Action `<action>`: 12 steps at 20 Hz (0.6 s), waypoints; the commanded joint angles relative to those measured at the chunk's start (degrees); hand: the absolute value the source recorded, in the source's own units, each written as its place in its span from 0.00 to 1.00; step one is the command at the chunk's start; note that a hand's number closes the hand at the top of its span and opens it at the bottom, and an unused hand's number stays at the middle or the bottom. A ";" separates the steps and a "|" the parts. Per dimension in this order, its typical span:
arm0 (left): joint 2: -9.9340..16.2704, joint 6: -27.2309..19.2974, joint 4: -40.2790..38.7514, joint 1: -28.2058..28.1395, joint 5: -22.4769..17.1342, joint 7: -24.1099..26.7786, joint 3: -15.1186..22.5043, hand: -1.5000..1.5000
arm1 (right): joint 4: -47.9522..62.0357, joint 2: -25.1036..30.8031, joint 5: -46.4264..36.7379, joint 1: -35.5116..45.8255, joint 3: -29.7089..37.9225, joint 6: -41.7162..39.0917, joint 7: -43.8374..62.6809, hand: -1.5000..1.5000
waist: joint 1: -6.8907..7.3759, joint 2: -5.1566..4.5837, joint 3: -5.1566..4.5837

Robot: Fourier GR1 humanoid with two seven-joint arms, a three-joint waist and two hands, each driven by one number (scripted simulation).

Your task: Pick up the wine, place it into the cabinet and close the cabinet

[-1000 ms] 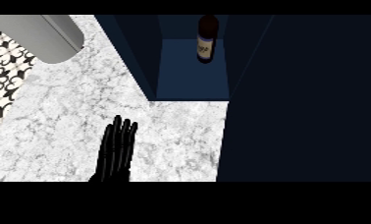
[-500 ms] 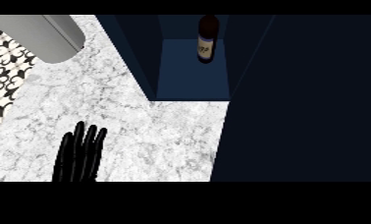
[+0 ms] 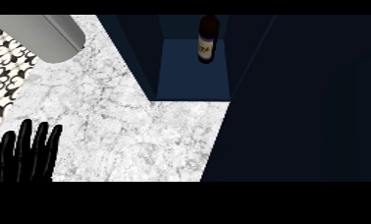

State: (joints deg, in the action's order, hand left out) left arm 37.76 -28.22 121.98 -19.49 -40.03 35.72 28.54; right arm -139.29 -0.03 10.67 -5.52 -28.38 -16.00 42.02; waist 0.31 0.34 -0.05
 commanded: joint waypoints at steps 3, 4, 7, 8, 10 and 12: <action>0.69 6.52 -4.91 -0.54 -4.02 0.38 -7.28 0.00 | -8.51 0.06 -2.98 0.33 -11.73 2.66 4.69 1.00 | -0.52 -0.10 -0.03; 3.55 5.44 0.05 -3.37 -4.88 -1.57 -8.23 0.00 | -8.80 0.02 -5.90 1.28 -17.40 7.49 3.61 1.00 | -0.29 0.21 -0.07; 4.13 9.74 -0.69 -6.83 -6.07 0.17 -11.45 0.00 | -7.58 0.03 -8.56 3.56 -19.00 10.38 4.06 1.00 | 0.04 0.08 -0.03; 5.65 8.13 -0.36 -3.75 -6.78 -2.74 -13.19 0.00 | -10.09 0.03 -9.66 5.93 -21.81 12.60 8.25 1.00 | -0.40 0.20 -0.09; 5.82 12.96 -2.44 -6.47 -8.21 -0.15 -16.12 0.00 | -5.79 0.05 -12.10 4.97 -24.81 15.99 2.53 1.00 | -0.10 0.18 -0.07; 5.55 12.98 -2.18 -6.50 -8.37 -0.77 -15.92 0.00 | -3.51 0.08 -14.02 7.16 -29.05 21.55 2.95 1.00 | -0.11 0.35 -0.15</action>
State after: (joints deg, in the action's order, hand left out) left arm 43.12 -17.24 120.44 -25.01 -47.60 34.76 14.58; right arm -140.25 1.31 1.34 -1.63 -43.84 -1.45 44.62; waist 0.20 0.55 -0.13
